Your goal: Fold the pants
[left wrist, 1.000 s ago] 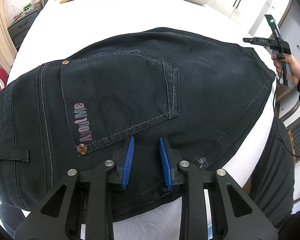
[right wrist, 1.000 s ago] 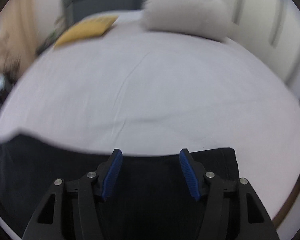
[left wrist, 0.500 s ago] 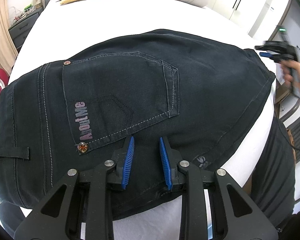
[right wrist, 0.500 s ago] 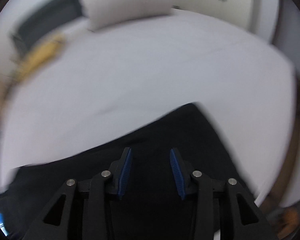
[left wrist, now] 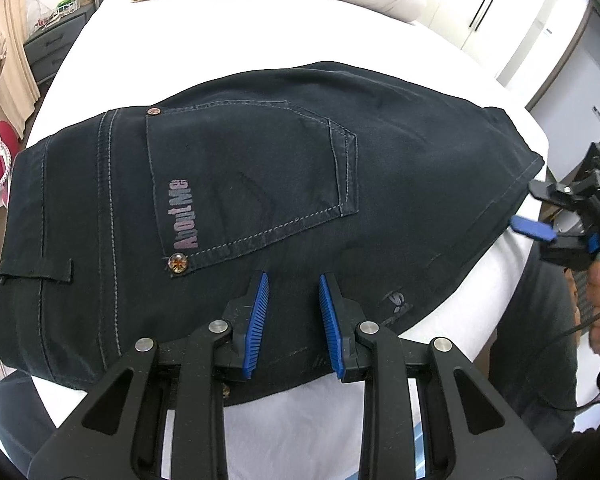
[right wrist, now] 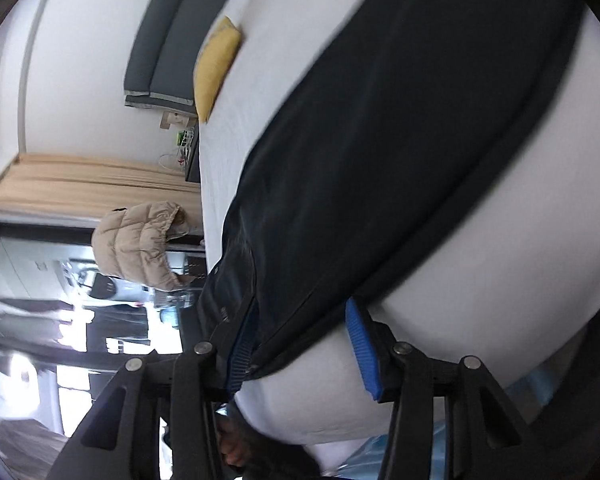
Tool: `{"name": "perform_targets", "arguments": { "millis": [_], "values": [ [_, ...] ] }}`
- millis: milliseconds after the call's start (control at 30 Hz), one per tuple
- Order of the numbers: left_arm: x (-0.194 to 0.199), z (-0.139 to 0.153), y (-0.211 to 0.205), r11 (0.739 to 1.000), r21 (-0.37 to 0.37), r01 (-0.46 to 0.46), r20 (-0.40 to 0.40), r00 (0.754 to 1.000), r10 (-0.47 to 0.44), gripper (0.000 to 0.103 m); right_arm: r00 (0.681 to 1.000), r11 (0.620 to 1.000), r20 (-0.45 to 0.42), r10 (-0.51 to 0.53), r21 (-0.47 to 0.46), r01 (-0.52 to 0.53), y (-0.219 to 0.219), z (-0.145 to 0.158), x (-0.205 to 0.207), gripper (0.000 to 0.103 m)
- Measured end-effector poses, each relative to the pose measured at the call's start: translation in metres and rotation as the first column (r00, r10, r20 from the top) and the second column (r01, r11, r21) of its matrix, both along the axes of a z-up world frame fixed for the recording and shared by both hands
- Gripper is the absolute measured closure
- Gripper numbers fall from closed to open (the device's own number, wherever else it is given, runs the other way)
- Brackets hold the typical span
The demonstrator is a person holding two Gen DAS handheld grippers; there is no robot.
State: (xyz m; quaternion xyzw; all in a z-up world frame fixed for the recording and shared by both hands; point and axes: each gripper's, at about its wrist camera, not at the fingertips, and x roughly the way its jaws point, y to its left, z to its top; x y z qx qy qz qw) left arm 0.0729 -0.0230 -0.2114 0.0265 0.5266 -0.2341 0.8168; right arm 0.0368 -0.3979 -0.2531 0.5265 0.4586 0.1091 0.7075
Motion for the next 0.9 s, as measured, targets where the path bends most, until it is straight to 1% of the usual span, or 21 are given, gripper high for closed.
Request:
{"name": "perform_targets", "arguments": {
  "millis": [67,100,133,200,233,267,300,367,400,433,467,500,533,600,733,900],
  "values": [
    [0.001,0.0,0.001,1.0,-0.01,-0.006,-0.002,1.0,0.006,0.077,1.0,1.0,-0.022,0.004,-0.001,-0.004,0.01,-0.004,-0.004,0.054],
    [0.0,0.0,0.001,1.0,-0.013,-0.009,-0.002,1.0,0.009,0.077,1.0,1.0,-0.028,0.002,0.002,-0.002,0.011,-0.004,0.001,0.054],
    [0.0,0.0,0.001,1.0,-0.013,-0.009,-0.002,1.0,0.009,0.077,1.0,1.0,-0.031,-0.002,0.009,0.002,0.012,-0.004,-0.005,0.054],
    [0.0,0.0,0.001,1.0,-0.009,-0.007,0.001,1.0,0.007,0.077,0.999,0.999,-0.029,-0.019,0.035,0.02,0.017,-0.006,-0.007,0.054],
    [0.0,0.0,0.0,1.0,-0.006,-0.005,0.002,1.0,0.005,0.077,0.999,0.999,-0.031,-0.024,0.048,0.026,0.018,-0.006,-0.017,0.054],
    [-0.001,0.001,0.002,1.0,-0.006,-0.003,0.003,1.0,0.003,0.077,0.999,0.997,-0.036,-0.034,0.067,0.036,0.02,-0.011,-0.026,0.054],
    [-0.001,0.0,0.003,1.0,-0.007,-0.002,0.002,1.0,0.002,0.077,0.998,0.995,-0.044,-0.045,0.091,0.049,0.019,-0.015,-0.024,0.054],
    [-0.001,0.0,0.002,1.0,-0.009,-0.002,0.001,1.0,0.002,0.077,0.996,0.989,-0.058,-0.064,0.127,0.07,0.022,-0.025,-0.032,0.06],
    [-0.001,0.0,0.002,1.0,-0.009,-0.002,0.002,1.0,0.002,0.077,0.995,0.987,-0.066,-0.075,0.14,0.084,0.024,-0.029,-0.033,0.069],
    [-0.001,0.0,0.002,1.0,-0.008,-0.003,0.002,1.0,0.003,0.077,0.994,0.985,-0.073,-0.084,0.148,0.095,0.023,-0.032,-0.034,0.082],
    [-0.001,0.0,0.002,1.0,-0.008,-0.002,0.002,1.0,0.002,0.077,0.992,0.984,-0.083,-0.093,0.147,0.104,0.021,-0.036,-0.036,0.092],
    [-0.001,0.0,0.002,1.0,-0.006,0.0,0.003,1.0,0.0,0.077,0.991,0.985,-0.095,-0.098,0.132,0.111,0.02,-0.039,-0.038,0.099],
    [-0.001,0.0,0.002,1.0,-0.003,0.003,0.003,1.0,-0.003,0.077,0.99,0.986,-0.098,-0.1,0.124,0.111,0.019,-0.04,-0.039,0.101],
    [-0.001,0.001,0.001,1.0,0.0,0.008,0.0,1.0,-0.008,0.077,0.99,0.988,-0.091,-0.105,0.107,0.114,0.016,-0.04,-0.047,0.101],
    [-0.002,0.002,0.003,1.0,-0.005,0.008,-0.006,1.0,-0.008,0.077,0.985,0.978,-0.087,-0.148,0.134,0.159,0.01,-0.049,-0.068,0.102],
    [-0.006,0.004,0.006,1.0,0.0,0.006,-0.009,1.0,-0.006,0.077,0.989,0.987,-0.065,-0.13,0.09,0.136,0.011,-0.038,-0.062,0.101]
  ]
}}
